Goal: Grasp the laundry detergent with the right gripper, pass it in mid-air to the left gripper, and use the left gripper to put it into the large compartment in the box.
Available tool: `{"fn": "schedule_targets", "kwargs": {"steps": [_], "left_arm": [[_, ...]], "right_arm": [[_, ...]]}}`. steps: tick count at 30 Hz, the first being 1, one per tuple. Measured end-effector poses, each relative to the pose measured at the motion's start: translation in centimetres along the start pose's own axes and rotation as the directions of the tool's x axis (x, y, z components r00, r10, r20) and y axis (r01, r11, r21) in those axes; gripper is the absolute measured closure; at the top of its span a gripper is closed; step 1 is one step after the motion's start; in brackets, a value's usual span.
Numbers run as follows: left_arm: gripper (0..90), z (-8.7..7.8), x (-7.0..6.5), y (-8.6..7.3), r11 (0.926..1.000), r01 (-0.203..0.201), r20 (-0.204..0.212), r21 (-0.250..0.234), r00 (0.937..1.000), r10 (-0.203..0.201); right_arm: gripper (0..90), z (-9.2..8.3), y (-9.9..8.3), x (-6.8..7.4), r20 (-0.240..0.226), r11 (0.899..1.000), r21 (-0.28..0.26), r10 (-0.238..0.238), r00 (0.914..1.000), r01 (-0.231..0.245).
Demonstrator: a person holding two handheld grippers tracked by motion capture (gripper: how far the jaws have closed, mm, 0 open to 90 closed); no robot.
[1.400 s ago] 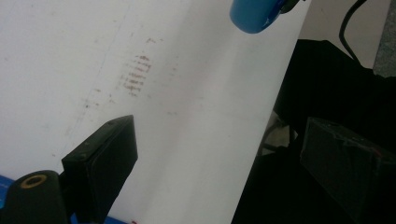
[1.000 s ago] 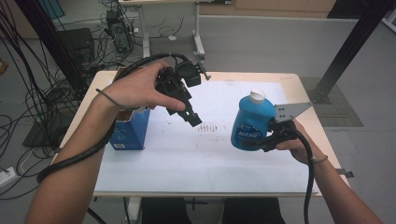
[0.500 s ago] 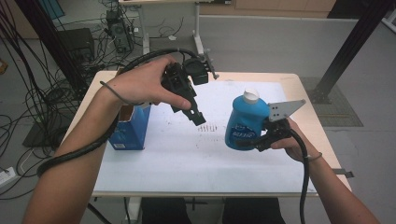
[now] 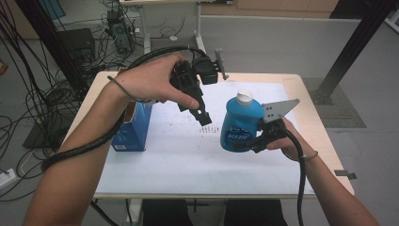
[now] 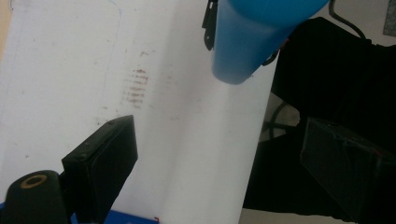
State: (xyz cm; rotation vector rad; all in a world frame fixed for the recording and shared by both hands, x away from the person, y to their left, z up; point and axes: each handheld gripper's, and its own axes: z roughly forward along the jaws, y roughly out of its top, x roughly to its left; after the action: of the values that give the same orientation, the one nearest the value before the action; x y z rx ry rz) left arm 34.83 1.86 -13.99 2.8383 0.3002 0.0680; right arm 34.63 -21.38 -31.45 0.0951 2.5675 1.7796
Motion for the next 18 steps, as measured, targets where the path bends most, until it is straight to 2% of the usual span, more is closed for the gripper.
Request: {"fn": "schedule_targets", "kwargs": {"steps": [13, 18], "left_arm": [[11.2, 0.3, -0.3, 0.7, 0.9997, -0.015, 0.005, 0.019, 0.9999, 0.015], [11.1, 0.4, -0.4, 1.0, 0.9997, -0.022, 0.007, 0.011, 0.9997, 0.022]], "right_arm": [[40.4, 1.7, 1.0, -0.2, -0.025, 1.0, 0.006, -0.02, 0.9995, 0.02], [40.5, 2.1, 1.2, -0.3, -0.034, 1.0, 0.008, -0.02, 0.9992, 0.02]]}}
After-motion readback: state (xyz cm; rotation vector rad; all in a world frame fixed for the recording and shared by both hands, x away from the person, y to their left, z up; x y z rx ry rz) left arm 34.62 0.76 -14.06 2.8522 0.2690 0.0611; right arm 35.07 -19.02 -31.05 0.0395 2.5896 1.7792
